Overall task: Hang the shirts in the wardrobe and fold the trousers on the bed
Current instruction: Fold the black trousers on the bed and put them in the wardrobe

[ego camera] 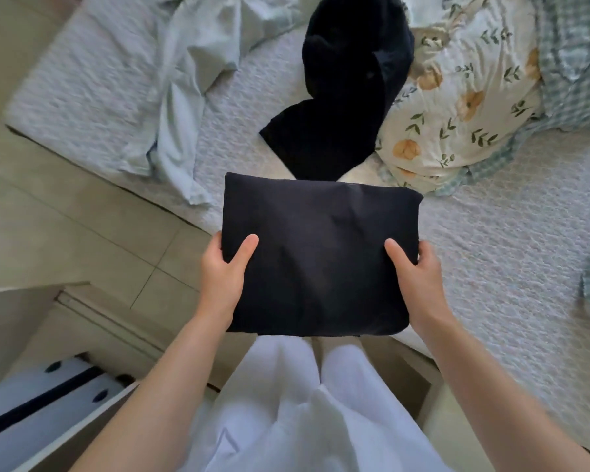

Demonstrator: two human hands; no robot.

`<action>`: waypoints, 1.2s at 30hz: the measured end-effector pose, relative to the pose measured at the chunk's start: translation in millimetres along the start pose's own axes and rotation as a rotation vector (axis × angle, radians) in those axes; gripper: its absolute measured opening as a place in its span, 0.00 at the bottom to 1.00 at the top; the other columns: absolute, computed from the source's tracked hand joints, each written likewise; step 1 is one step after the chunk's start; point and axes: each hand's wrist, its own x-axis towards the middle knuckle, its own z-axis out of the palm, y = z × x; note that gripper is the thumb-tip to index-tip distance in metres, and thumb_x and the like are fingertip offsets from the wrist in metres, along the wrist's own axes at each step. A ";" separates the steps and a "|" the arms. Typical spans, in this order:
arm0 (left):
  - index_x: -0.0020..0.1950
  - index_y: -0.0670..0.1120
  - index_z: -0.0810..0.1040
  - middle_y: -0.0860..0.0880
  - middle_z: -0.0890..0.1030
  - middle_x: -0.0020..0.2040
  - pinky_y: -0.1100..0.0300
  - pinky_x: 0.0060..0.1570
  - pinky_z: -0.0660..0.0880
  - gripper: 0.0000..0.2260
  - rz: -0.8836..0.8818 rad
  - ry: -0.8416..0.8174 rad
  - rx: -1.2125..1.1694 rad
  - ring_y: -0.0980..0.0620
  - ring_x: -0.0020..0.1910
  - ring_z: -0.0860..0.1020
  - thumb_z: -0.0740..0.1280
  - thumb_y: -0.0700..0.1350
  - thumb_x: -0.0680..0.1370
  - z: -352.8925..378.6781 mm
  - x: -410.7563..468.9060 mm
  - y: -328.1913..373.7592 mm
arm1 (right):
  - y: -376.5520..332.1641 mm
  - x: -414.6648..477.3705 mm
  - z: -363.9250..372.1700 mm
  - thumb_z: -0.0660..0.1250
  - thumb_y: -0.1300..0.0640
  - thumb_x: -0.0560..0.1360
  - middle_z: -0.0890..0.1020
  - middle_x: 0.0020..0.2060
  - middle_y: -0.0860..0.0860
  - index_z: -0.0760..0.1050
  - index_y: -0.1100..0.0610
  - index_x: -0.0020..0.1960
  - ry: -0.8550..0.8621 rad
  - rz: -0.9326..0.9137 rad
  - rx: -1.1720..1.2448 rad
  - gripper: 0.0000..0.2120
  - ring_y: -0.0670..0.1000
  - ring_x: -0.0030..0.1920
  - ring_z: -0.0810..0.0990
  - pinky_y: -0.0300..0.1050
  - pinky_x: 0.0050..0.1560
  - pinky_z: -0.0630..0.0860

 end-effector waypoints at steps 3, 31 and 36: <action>0.54 0.58 0.77 0.60 0.82 0.51 0.66 0.46 0.75 0.06 -0.007 0.099 -0.039 0.66 0.47 0.80 0.69 0.49 0.78 -58.7 -6.9 4.3 | -20.0 -26.5 48.9 0.66 0.45 0.76 0.80 0.53 0.45 0.72 0.51 0.60 -0.074 -0.046 -0.051 0.16 0.46 0.53 0.79 0.49 0.55 0.77; 0.66 0.51 0.74 0.56 0.80 0.58 0.60 0.56 0.76 0.18 -0.182 1.070 -0.475 0.57 0.57 0.78 0.68 0.53 0.78 -335.3 -46.8 -9.2 | -169.4 -150.8 423.8 0.67 0.47 0.76 0.81 0.47 0.45 0.74 0.48 0.52 -0.877 -0.500 -0.630 0.08 0.44 0.48 0.80 0.46 0.52 0.79; 0.61 0.55 0.74 0.61 0.79 0.53 0.66 0.49 0.75 0.12 -0.206 1.309 -0.587 0.62 0.53 0.78 0.68 0.52 0.78 -358.6 -51.2 15.2 | -202.3 -181.3 499.5 0.67 0.44 0.75 0.80 0.50 0.45 0.73 0.50 0.59 -1.099 -0.620 -0.739 0.16 0.46 0.52 0.80 0.47 0.53 0.78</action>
